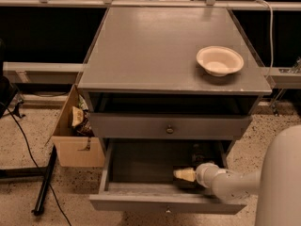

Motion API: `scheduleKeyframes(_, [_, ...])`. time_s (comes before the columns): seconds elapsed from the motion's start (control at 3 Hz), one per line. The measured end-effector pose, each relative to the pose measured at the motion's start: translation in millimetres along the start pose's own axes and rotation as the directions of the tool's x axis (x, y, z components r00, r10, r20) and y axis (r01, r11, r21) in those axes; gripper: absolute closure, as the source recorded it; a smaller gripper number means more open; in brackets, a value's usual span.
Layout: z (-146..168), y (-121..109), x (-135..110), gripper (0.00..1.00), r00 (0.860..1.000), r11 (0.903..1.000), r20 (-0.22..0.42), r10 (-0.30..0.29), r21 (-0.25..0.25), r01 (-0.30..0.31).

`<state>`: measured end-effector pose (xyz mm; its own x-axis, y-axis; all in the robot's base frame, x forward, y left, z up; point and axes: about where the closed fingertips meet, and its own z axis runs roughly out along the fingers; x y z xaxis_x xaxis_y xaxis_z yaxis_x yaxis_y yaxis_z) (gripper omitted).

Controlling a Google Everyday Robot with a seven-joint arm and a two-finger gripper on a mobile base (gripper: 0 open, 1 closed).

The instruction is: Pick water bottle from middle drawer and place on counter

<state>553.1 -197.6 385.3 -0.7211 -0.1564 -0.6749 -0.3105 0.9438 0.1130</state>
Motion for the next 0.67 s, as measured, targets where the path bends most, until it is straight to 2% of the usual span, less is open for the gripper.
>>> scheduleKeyframes(0.67, [7.6, -7.3, 1.5, 0.00, 1.000, 0.9993, 0.006, -0.013, 0.037, 0.013])
